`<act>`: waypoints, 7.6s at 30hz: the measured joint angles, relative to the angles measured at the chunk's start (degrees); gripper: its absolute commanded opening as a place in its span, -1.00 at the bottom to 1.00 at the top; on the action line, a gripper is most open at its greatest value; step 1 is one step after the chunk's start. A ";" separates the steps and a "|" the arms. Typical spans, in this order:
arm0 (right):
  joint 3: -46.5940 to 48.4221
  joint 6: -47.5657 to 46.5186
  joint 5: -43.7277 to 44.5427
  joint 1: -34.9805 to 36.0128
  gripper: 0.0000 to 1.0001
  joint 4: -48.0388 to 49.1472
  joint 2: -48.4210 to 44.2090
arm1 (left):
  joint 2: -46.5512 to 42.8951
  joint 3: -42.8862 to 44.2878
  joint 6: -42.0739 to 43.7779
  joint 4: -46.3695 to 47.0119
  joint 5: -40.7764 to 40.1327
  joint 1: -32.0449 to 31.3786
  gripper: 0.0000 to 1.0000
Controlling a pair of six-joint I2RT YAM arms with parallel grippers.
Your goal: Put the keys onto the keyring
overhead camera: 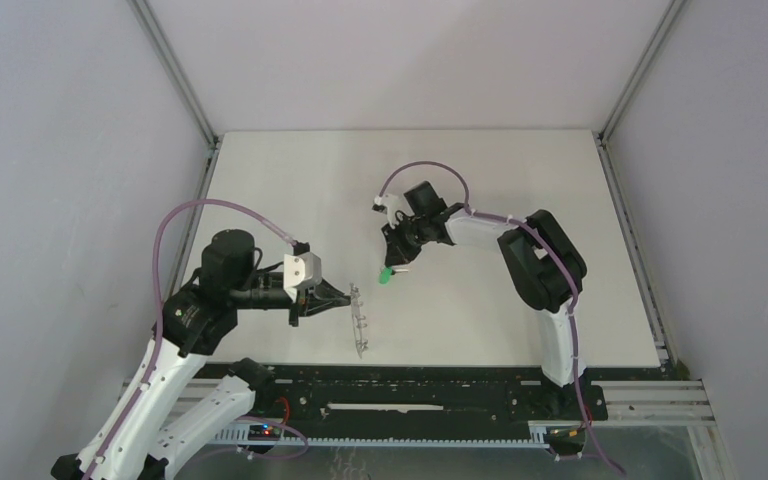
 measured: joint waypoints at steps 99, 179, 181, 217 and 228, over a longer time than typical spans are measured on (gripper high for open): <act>-34.82 15.30 15.39 10.25 1.00 6.78 -30.56 | -1.99 1.20 -2.05 1.27 -0.87 0.00 -0.99; -45.31 15.17 27.41 18.49 0.27 18.58 -37.51 | -4.09 2.93 -5.97 0.00 0.13 0.00 -0.99; -45.31 14.21 26.34 17.99 0.29 18.80 -36.83 | -4.07 2.93 -5.99 0.02 0.13 0.00 -0.99; -45.09 16.35 29.88 21.42 -0.81 25.64 -32.20 | -5.20 2.93 -5.95 0.04 0.00 0.00 -0.99; -45.11 15.58 29.66 21.42 -1.00 25.77 -32.46 | -5.25 2.93 -5.92 0.00 -0.20 0.00 -0.99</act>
